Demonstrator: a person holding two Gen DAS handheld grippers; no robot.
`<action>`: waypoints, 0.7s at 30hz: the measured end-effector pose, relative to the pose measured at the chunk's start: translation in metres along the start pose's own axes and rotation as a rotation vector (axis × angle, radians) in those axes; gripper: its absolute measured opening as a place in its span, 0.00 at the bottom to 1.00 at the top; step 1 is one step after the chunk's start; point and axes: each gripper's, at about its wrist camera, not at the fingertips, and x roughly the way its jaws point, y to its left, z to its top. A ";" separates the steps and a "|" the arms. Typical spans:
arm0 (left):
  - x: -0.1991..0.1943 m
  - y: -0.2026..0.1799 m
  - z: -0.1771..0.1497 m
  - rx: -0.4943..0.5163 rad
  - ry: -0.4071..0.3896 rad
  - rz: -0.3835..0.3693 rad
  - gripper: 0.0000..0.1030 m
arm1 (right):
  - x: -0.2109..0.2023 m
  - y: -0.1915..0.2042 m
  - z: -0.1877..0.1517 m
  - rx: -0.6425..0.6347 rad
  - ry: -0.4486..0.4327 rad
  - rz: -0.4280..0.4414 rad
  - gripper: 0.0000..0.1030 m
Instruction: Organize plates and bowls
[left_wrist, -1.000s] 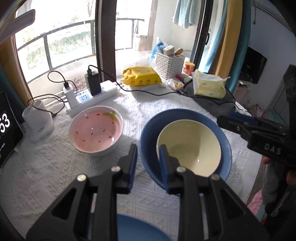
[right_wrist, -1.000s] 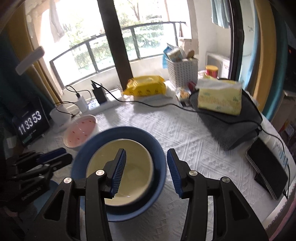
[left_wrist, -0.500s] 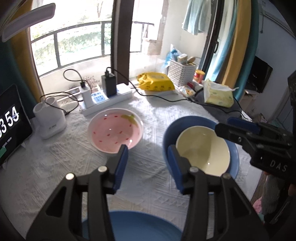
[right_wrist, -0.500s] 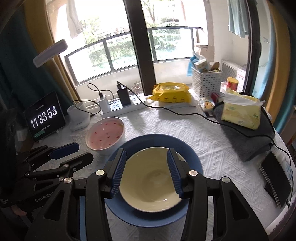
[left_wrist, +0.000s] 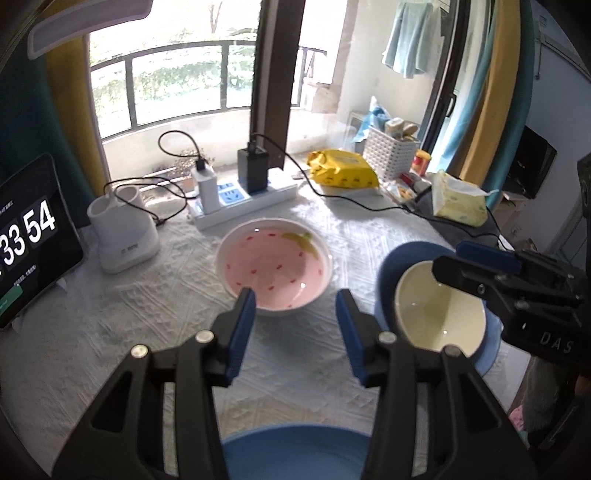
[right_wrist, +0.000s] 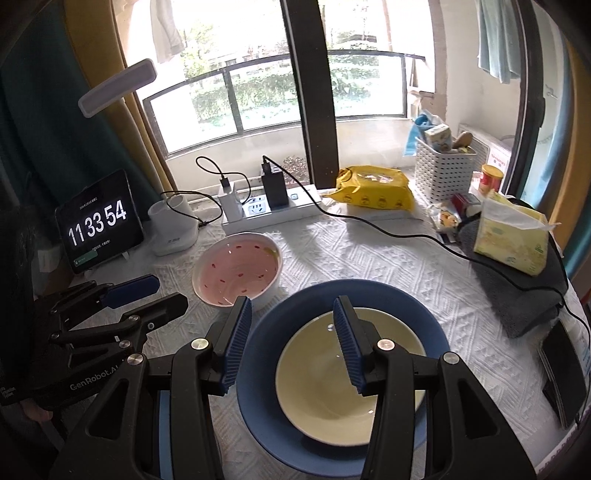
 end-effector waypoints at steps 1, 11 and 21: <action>0.001 0.003 0.001 -0.004 0.000 0.002 0.45 | 0.002 0.002 0.001 -0.003 0.002 0.002 0.47; 0.012 0.030 0.003 -0.044 0.007 0.030 0.45 | 0.029 0.013 0.013 -0.016 0.012 0.037 0.47; 0.025 0.048 0.006 -0.098 0.002 0.040 0.45 | 0.061 0.017 0.023 -0.009 0.033 0.055 0.47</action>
